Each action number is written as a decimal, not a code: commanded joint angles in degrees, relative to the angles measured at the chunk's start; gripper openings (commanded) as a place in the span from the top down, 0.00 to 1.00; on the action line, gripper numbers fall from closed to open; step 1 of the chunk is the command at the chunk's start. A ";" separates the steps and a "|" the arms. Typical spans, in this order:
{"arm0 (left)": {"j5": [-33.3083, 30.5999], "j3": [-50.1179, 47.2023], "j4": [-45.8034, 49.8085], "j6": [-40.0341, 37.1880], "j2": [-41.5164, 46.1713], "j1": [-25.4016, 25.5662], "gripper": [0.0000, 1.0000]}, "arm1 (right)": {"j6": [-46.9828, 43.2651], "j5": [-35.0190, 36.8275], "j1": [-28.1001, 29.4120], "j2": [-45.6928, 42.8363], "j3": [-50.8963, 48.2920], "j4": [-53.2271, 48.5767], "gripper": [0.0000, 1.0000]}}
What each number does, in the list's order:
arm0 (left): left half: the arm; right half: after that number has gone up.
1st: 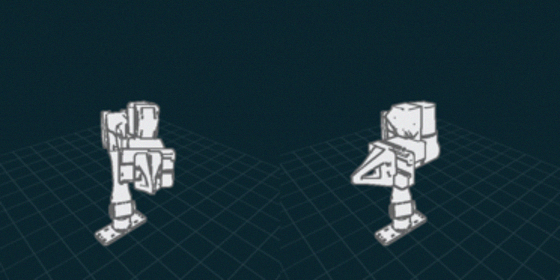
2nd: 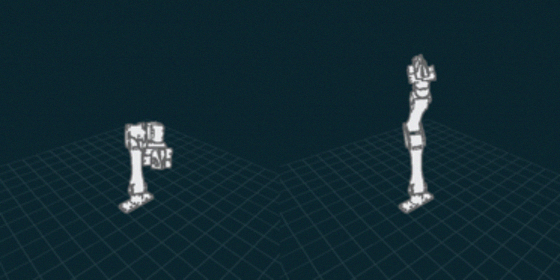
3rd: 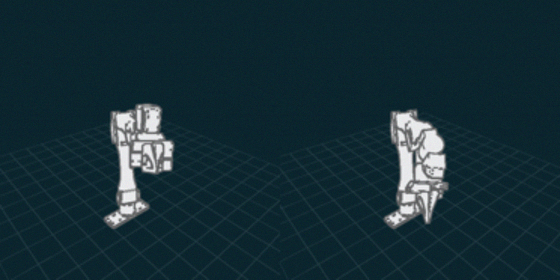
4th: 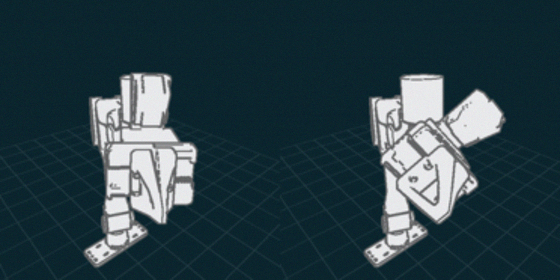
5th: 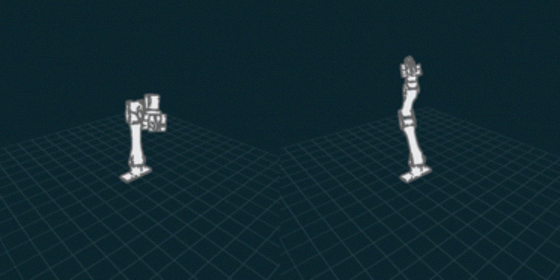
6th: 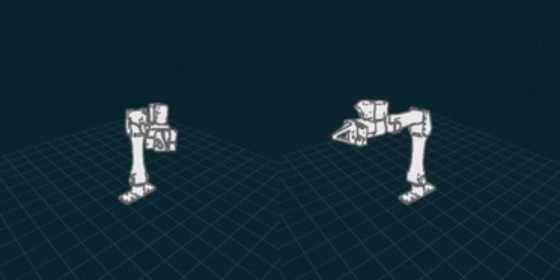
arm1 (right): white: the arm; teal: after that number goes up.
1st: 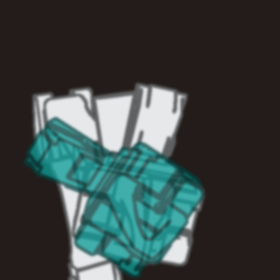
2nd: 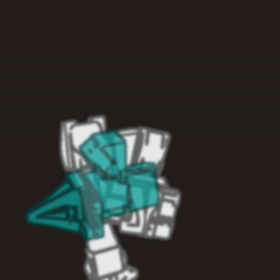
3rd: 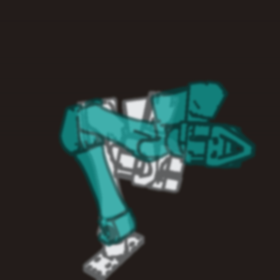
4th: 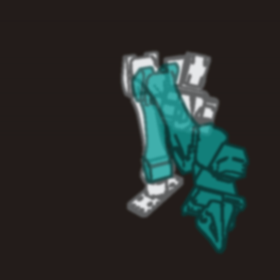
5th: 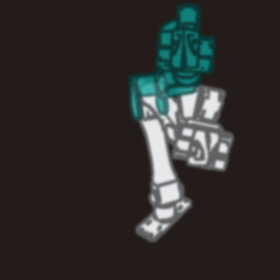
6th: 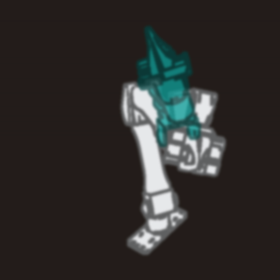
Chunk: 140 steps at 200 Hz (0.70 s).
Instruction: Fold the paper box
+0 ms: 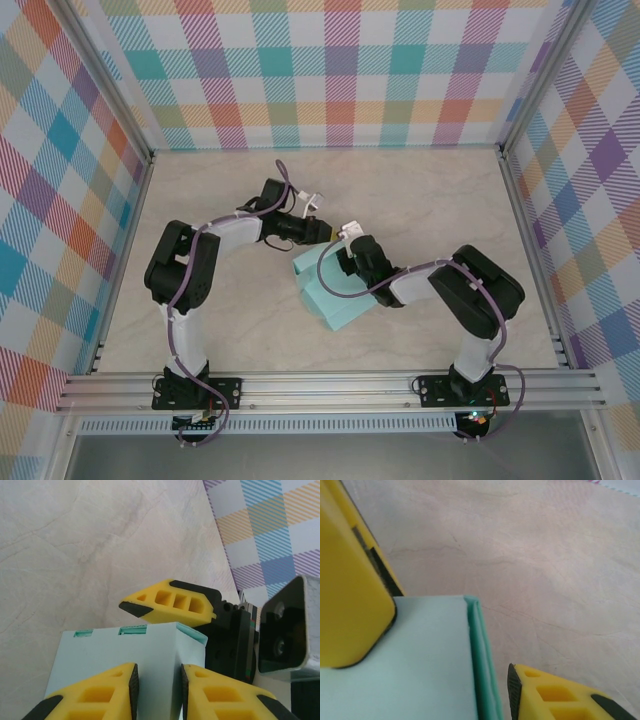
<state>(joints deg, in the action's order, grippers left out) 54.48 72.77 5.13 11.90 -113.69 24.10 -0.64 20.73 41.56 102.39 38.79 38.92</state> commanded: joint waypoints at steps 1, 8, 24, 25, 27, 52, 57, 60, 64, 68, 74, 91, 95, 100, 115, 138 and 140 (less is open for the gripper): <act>-3.62 -0.12 15.71 -3.79 -4.90 2.27 0.73 | -0.81 -6.94 -1.67 -0.88 -0.61 1.77 0.63; -3.76 0.17 16.26 -4.14 -5.16 2.27 0.73 | -0.77 -8.49 -2.51 -0.66 -0.74 2.05 0.64; -3.77 0.14 15.81 -4.08 -5.31 2.25 0.73 | -1.06 -11.07 -3.82 -0.35 -1.07 2.89 0.62; -3.77 0.11 15.80 -4.08 -5.31 2.26 0.73 | -1.13 -11.20 -3.88 -0.31 -1.08 2.91 0.62; -3.72 0.12 15.77 -4.08 -5.31 2.25 0.73 | -1.29 -11.47 -3.97 -0.23 -1.08 2.92 0.61; -4.59 -0.25 16.18 -4.61 -5.12 2.27 0.73 | -3.11 -16.14 -5.02 1.00 -1.06 4.89 0.55; -4.57 -0.33 16.08 -4.61 -5.12 2.26 0.73 | -3.40 -18.37 -5.39 1.12 -1.39 5.89 0.54; -4.56 -0.35 16.02 -4.61 -5.10 2.27 0.73 | -3.60 -19.68 -5.53 1.14 -1.62 6.56 0.53; -4.47 -0.41 16.00 -4.61 -5.13 2.23 0.73 | -4.05 -21.20 -5.73 1.27 -2.03 7.50 0.53; -4.46 -0.41 16.04 -4.61 -5.11 2.27 0.73 | -4.42 -22.68 -5.86 1.26 -2.35 8.15 0.52; -4.52 -0.35 16.14 -4.78 -5.10 2.27 0.73 | -4.41 -24.50 -5.96 1.20 -2.48 8.09 0.52; -4.31 -0.34 15.95 -4.84 -4.51 2.23 0.73 | -7.98 -28.12 -6.22 0.42 -2.56 6.04 0.53; -4.16 -0.58 15.47 -4.64 -4.13 2.27 0.73 | -8.39 -28.74 -6.22 0.16 -2.68 5.68 0.52; -4.07 -0.92 14.71 -4.50 -3.58 2.27 0.73 | -9.01 -29.50 -6.22 -0.32 -2.86 5.21 0.52; -4.16 -1.24 13.34 -4.64 -2.22 2.26 0.73 | -10.01 -29.95 -6.31 -1.44 -3.71 4.58 0.51; -4.62 -0.52 14.01 -4.79 -1.36 2.26 0.73 | -10.00 -29.08 -6.47 -3.19 -5.37 4.90 0.45; -4.68 -0.53 14.03 -4.74 -1.36 2.27 0.73 | -9.95 -28.90 -6.49 -3.36 -5.47 4.82 0.45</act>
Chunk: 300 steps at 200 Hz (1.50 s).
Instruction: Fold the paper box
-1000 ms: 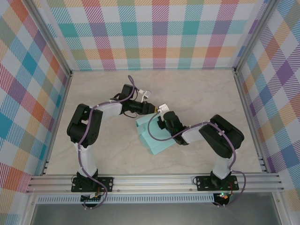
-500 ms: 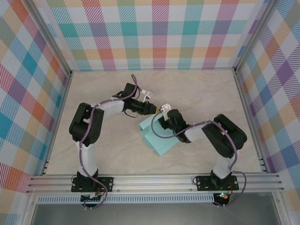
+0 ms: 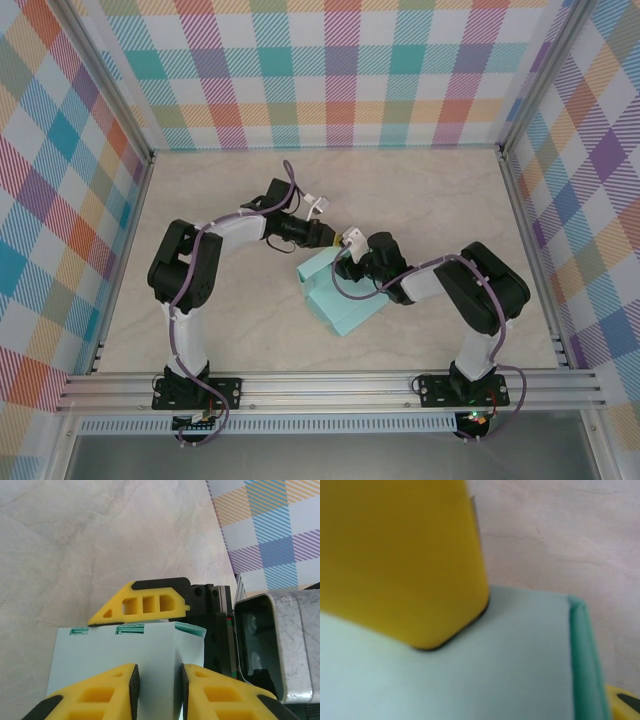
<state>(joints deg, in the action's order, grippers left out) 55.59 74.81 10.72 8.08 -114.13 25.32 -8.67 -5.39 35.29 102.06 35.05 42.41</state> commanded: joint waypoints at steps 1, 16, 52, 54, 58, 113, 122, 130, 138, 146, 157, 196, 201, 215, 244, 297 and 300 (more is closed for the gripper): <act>-5.82 -2.52 8.44 -0.89 -0.92 1.04 0.73 | -1.90 -2.70 -0.22 -3.07 -1.78 1.34 0.45; -6.84 -2.50 8.87 -1.03 -0.74 1.04 0.73 | -1.62 -3.21 -0.64 -4.95 -3.23 1.85 0.45; -9.55 -3.24 9.16 -0.87 0.85 1.04 0.73 | -1.27 -3.00 -0.75 -9.81 -6.85 0.70 0.45; -9.70 -3.32 8.97 -0.87 1.08 1.00 0.73 | -1.33 -3.10 -0.75 -10.03 -7.08 0.80 0.45; -10.03 -3.43 8.79 -0.79 1.31 0.98 0.73 | -1.42 -3.25 -0.75 -10.59 -7.62 0.90 0.44; -14.79 -3.51 9.62 -0.32 3.77 1.00 0.73 | -2.21 -8.63 -0.66 -19.38 -12.11 -3.61 0.46; -15.77 -3.77 9.53 -0.06 4.12 1.03 0.73 | -2.57 -9.56 -0.48 -21.38 -12.60 -4.94 0.46; -16.50 -4.23 9.26 0.45 4.51 1.02 0.73 | -2.88 -10.53 -0.40 -23.17 -12.81 -5.84 0.47; -16.72 -5.15 8.13 1.44 4.91 1.05 0.73 | -3.25 -11.40 -0.24 -25.02 -12.86 -8.92 0.47; -16.79 -6.12 6.76 2.37 5.34 1.02 0.73 | -3.89 -12.44 0.19 -27.05 -12.94 -10.49 0.47; -17.16 -7.17 5.72 3.28 5.95 1.28 0.72 | -4.34 -13.29 1.02 -29.59 -13.18 -12.27 0.47; -18.62 -9.03 3.08 4.93 6.79 1.91 0.72 | -4.32 -12.51 9.70 -28.86 -12.20 -11.94 0.48; -18.99 -9.18 3.04 4.87 6.81 2.01 0.72 | -4.43 -11.82 11.22 -27.51 -11.99 -10.58 0.48; -19.74 -9.32 3.08 5.30 6.64 2.07 0.72 | -5.78 -10.16 14.82 -23.22 -11.26 -5.21 0.47; -22.13 -10.00 1.93 7.95 7.03 2.17 0.72 | -3.08 -0.90 19.24 -15.22 -8.95 6.01 0.45; -26.57 -12.21 -1.80 12.68 8.46 2.44 0.72 | 0.58 5.77 22.58 -5.22 -6.46 16.71 0.44; -26.77 -12.41 -1.94 12.85 8.56 2.47 0.72 | 0.70 6.12 22.74 -4.97 -6.26 16.63 0.44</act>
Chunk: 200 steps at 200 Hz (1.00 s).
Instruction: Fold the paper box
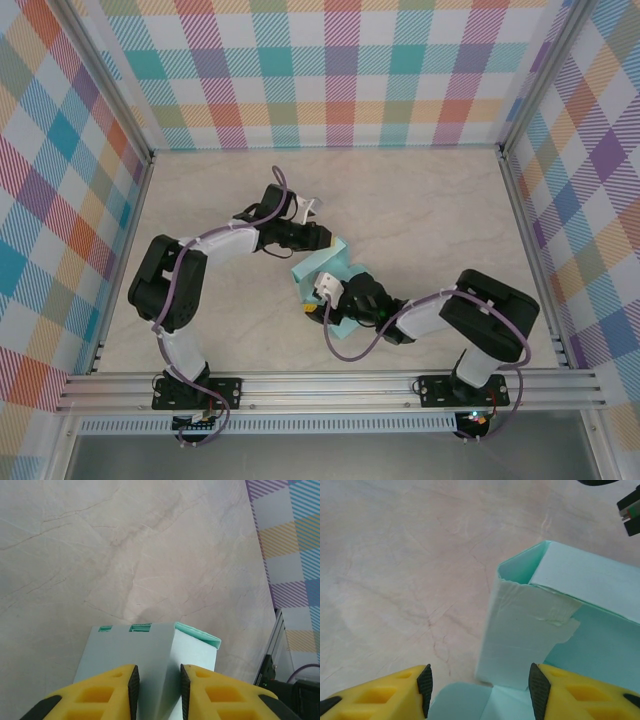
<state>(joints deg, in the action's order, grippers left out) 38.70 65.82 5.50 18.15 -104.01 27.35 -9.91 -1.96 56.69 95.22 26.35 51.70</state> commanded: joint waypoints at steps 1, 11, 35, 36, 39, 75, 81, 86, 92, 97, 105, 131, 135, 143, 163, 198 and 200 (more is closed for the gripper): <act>-9.92 -3.47 3.25 2.86 -1.51 0.47 0.72 | 2.02 2.80 1.33 1.98 2.50 7.40 0.44; -10.66 -3.96 2.71 3.52 -1.28 0.55 0.72 | 1.94 3.54 1.64 2.84 2.62 8.43 0.44; -11.12 -5.56 0.95 5.36 -0.76 0.68 0.72 | 1.22 9.30 1.76 4.15 3.47 8.96 0.44; -11.15 -5.63 0.93 5.38 -0.72 0.64 0.72 | 1.22 9.45 1.72 4.26 3.59 8.95 0.44; -11.26 -5.75 0.92 5.45 -0.68 0.72 0.72 | 1.09 9.75 1.63 4.53 3.80 8.87 0.44; -12.46 -7.35 0.58 6.33 -0.60 0.76 0.72 | 1.51 11.55 1.64 7.32 6.90 7.86 0.44; -12.58 -7.58 0.49 6.45 -0.59 0.81 0.72 | 1.54 12.46 1.67 7.56 7.67 7.20 0.44; -12.68 -7.74 0.45 6.46 -0.58 0.71 0.72 | 1.69 13.11 1.56 7.85 8.13 6.45 0.44; -12.77 -7.97 0.32 6.53 -0.58 0.73 0.72 | 1.57 13.12 1.42 8.17 8.68 6.02 0.44; -12.82 -8.11 0.14 6.68 -0.55 0.74 0.72 | 1.56 13.39 1.41 8.43 9.09 5.65 0.45; -12.88 -8.31 -0.01 6.77 -0.50 0.69 0.72 | 1.71 13.77 1.20 8.86 9.84 4.59 0.45; -12.91 -8.25 0.16 6.65 -0.75 0.77 0.72 | 2.23 14.54 1.03 9.08 10.79 1.90 0.47; -12.86 -8.25 0.20 6.52 -0.75 0.66 0.72 | 2.39 14.40 0.90 8.87 10.74 1.40 0.47; -12.84 -8.27 0.34 6.22 -0.71 0.44 0.72 | 2.64 14.26 0.80 7.92 10.79 -0.06 0.47; -12.49 -8.49 0.23 5.65 -0.02 -1.18 0.70 | 3.83 8.62 -0.38 2.17 11.90 -8.94 0.47; -10.58 -6.86 1.19 4.44 2.15 -4.53 0.64 | 6.04 3.09 -1.41 -5.91 20.53 -37.98 0.47; -10.55 -6.72 1.34 4.37 2.21 -4.64 0.63 | 6.15 3.01 -1.40 -6.14 21.01 -39.51 0.47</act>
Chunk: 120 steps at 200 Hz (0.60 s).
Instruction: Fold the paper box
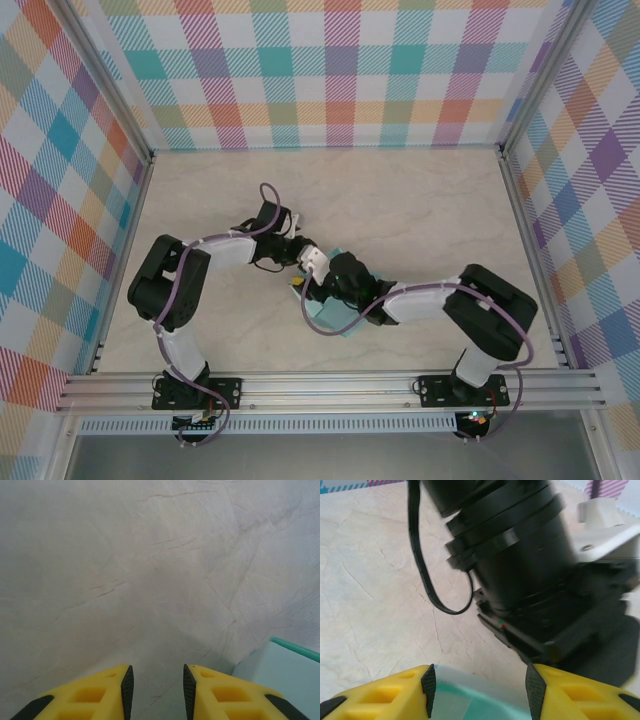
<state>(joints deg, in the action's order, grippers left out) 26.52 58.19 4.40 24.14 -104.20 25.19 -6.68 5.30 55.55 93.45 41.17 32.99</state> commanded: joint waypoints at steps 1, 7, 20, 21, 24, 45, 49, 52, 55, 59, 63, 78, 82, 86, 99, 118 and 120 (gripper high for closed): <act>1.61 1.02 2.53 -1.63 2.46 -2.54 0.63 | 3.00 -4.34 -0.27 -4.48 6.42 -21.40 0.47; 1.64 1.64 3.15 -2.03 2.78 -2.98 0.62 | 3.43 -4.91 -0.31 -4.91 7.61 -25.43 0.46; 1.82 2.85 4.95 -2.95 3.27 -3.98 0.59 | 3.96 -6.35 -0.20 -5.46 10.64 -33.85 0.46; 1.80 2.96 5.06 -3.04 3.33 -4.08 0.59 | 4.00 -6.44 -0.19 -5.47 10.79 -34.39 0.46; 1.78 3.16 5.51 -3.26 3.38 -4.24 0.58 | 4.26 -6.62 -0.18 -5.54 11.53 -36.20 0.46; 1.23 3.40 7.37 -3.28 4.14 -6.41 0.58 | 6.27 -6.32 0.43 -5.32 16.51 -47.08 0.46; 1.13 3.11 7.31 -3.04 4.52 -6.81 0.58 | 6.39 -6.00 0.76 -5.29 17.09 -48.32 0.46; 1.08 2.74 7.15 -2.88 4.69 -7.08 0.58 | 6.41 -5.88 1.05 -5.29 17.29 -48.93 0.46; 1.03 2.38 6.91 -2.72 4.96 -7.43 0.58 | 6.48 -5.83 1.35 -5.31 17.50 -49.42 0.46; 1.08 1.89 6.58 -2.42 5.21 -7.80 0.57 | 6.52 -5.70 1.78 -5.22 17.77 -49.97 0.46; 1.05 1.49 6.31 -2.17 5.45 -8.14 0.57 | 6.59 -5.47 2.21 -5.30 17.82 -50.25 0.46; 2.47 0.37 5.71 -1.88 6.03 -8.84 0.57 | 6.34 -5.63 3.71 -6.87 14.93 -47.23 0.47; 2.98 0.18 5.62 -2.00 6.25 -8.84 0.57 | 6.37 -5.96 3.84 -7.89 13.61 -45.82 0.47; 3.68 -0.04 5.54 -2.26 6.33 -8.84 0.56 | 6.62 -6.14 3.90 -8.97 12.33 -44.52 0.47; 6.94 -0.65 4.71 -2.91 6.75 -8.80 0.54 | 5.71 -7.50 3.81 -12.89 8.98 -41.38 0.46; 10.55 -1.48 3.42 -4.29 8.18 -8.08 0.52 | 3.00 -8.00 3.34 -18.78 6.40 -39.91 0.46; 10.83 -1.45 3.35 -4.48 8.39 -7.95 0.51 | 2.86 -8.24 3.12 -19.41 6.21 -39.82 0.46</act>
<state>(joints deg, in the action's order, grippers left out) 31.09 58.15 8.82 21.65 -98.78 16.78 -1.65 -0.75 59.51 81.60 49.58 -8.95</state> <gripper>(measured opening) 0.474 0.540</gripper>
